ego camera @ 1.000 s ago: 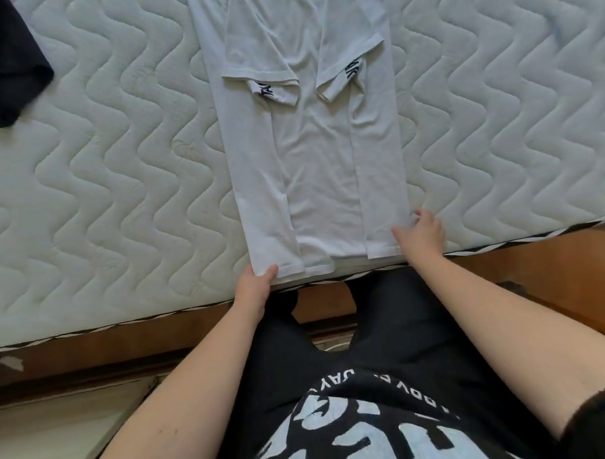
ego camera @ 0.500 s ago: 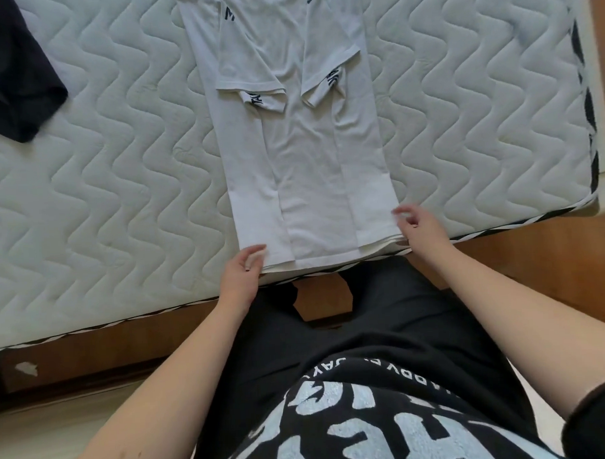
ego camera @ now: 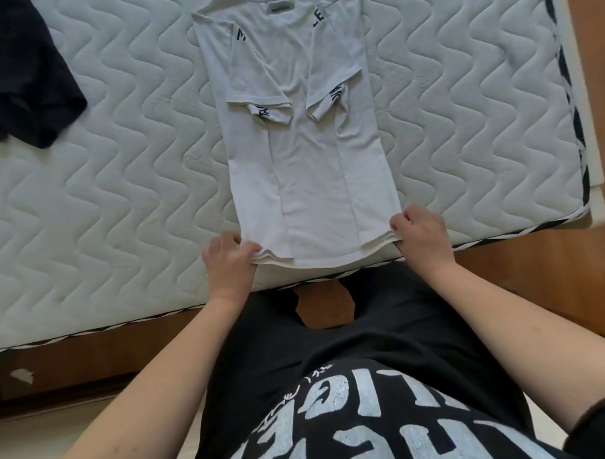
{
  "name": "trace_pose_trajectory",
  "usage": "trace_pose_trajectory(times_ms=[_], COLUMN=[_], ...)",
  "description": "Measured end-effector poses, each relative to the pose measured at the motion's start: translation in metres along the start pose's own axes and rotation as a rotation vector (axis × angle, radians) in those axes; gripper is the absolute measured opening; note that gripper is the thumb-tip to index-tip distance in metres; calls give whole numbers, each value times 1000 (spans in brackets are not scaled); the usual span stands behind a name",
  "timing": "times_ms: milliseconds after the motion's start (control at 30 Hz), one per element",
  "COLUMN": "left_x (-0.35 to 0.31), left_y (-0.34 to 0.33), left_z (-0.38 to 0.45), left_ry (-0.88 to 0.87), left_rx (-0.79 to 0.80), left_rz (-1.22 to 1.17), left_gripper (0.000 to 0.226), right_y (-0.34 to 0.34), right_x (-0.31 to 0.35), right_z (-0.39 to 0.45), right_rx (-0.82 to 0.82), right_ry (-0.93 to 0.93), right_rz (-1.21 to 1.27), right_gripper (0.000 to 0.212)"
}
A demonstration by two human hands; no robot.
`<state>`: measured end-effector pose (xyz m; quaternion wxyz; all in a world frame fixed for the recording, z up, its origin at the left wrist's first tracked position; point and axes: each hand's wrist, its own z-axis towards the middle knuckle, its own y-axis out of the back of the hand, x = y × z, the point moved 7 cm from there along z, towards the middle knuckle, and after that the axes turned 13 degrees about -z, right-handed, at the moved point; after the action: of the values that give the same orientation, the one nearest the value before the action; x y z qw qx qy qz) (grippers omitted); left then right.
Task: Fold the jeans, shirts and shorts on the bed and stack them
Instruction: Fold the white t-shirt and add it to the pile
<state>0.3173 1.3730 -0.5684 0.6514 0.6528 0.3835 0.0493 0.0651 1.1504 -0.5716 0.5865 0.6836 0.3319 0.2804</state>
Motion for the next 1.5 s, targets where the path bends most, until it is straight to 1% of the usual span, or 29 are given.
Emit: trace_pose_trajectory(times_ms=[67, 100, 167, 200, 267, 367, 433, 467, 533, 633, 700, 767, 867, 933, 1033, 1133, 1200, 1300, 1400, 1467, 1500], left_x=[-7, -12, -20, -23, -23, -20, -20, -20, -22, -29, -34, -36, -31, -29, -27, -22, -20, -24, -24, -23, -23], left_y=[13, 16, 23, 27, 38, 57, 65, 67, 72, 80, 86, 91, 95, 98, 107, 112, 114, 123, 137, 147, 151], left_z=[8, 12, 18, 20, 23, 25, 25, 25, 22, 11, 1, -10, -31, -41, -36, -14, 4, 31, 63, 88, 100], left_ry=[-118, -201, -335, -359, -343, -280, -245, -243, -210, -141, -157, -177, -121, -88, -29, 3, 12, 18, 2, -12, -25], left_rx=[-56, -35, 70, 132, 219, 269, 342, 375, 448, 595, 670, 726, 894, 977, 961, 893, 846, 798, 707, 629, 595], left_rz=[20, -13, -85, -100, -109, -115, -69, -50, -69, -134, -114, -74, -134, -203, -294, -293, -279, -251, -232, -236, -227], left_gripper=[15, 16, 19, 20, 28, 47, 56, 56, 49, 44, 44, 45, 53, 51, 41, 22, 13, 9, 8, 7, 9], right_y=[12, 19, 32, 38, 51, 69, 78, 81, 85, 91, 94, 95, 104, 112, 127, 134, 135, 138, 143, 151, 155], right_x=[-2, -1, 1, 1, -3, -10, -15, -17, -19, -15, -13, -12, -5, -2, -3, -8, -7, -10, -13, -14, -14], right_z=[6, 10, 19, 22, 26, 26, 25, 25, 21, 8, -4, -18, -39, -45, -37, -20, -5, 19, 47, 69, 82], right_rx=[-61, -85, -100, -103, -66, 19, 68, 110, 192, 244, 332, 446, 597, 660, 643, 634, 622, 644, 651, 618, 575], right_ry=[21, 58, 164, 201, 225, 273, 276, 257, 218, 233, 258, 274, 295, 311, 281, 223, 218, 171, 150, 153, 148], right_rz=[-11, 5, 81, 116, 132, 59, 60, 80, 105, 102, 65, 2, 64, 146, 212, 222, 237, 250, 251, 270, 289], right_gripper=[27, 24, 21, 24, 35, 50, 54, 53, 48, 44, 42, 34, 37, 41, 39, 28, 28, 23, 19, 17, 17])
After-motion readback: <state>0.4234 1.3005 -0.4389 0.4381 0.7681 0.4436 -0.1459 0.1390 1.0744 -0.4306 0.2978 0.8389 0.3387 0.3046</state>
